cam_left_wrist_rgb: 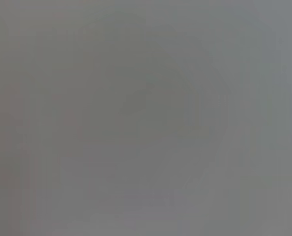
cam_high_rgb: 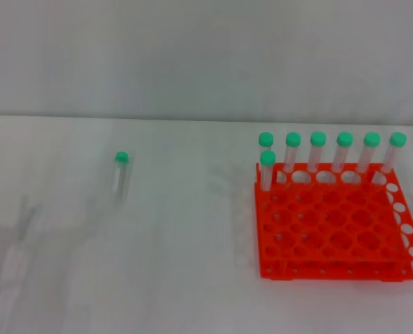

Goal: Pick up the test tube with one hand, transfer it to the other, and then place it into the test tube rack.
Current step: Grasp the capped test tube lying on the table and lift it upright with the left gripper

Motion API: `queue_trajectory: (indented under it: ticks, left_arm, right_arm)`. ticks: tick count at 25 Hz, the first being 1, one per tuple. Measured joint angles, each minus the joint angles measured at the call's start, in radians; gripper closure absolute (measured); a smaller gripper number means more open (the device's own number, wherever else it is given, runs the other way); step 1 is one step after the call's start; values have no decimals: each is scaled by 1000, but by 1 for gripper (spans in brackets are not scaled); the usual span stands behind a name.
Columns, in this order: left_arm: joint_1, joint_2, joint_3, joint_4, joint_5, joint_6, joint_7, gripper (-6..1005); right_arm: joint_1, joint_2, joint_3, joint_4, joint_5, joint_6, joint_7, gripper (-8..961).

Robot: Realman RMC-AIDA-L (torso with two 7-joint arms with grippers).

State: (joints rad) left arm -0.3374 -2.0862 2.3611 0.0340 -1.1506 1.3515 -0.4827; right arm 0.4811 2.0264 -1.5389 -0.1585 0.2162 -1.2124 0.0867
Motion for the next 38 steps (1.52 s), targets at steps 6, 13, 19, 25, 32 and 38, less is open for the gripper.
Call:
queue_trajectory:
  ticks: [6,13,19,25,32,38]
  left_arm:
    - [24,-1,0,12,0,0,1,143]
    - [43,0,-4,62,-6,-6,-12,143]
    - [12,45,-1,9,3,3,-214,144]
    - [-75,113,9,-218,170,8,-641,144]
    - [-142,148,344,-549,223,67,-1125,145]
    - [-172,151,483,-804,274,153,-1381,146]
  right_arm:
    - [-5,-1,7,0,0,0,6,98]
    - [-2,1,6,0,0,3,7,98]
    - [-1,1,3,1,0,9,13,98]
    - [-1,2,-1,1,0,7,57,98]
    - [-1,2,-3,1,-2,8,59,98]
    - [0,0,-3,1,-6,8,59,98]
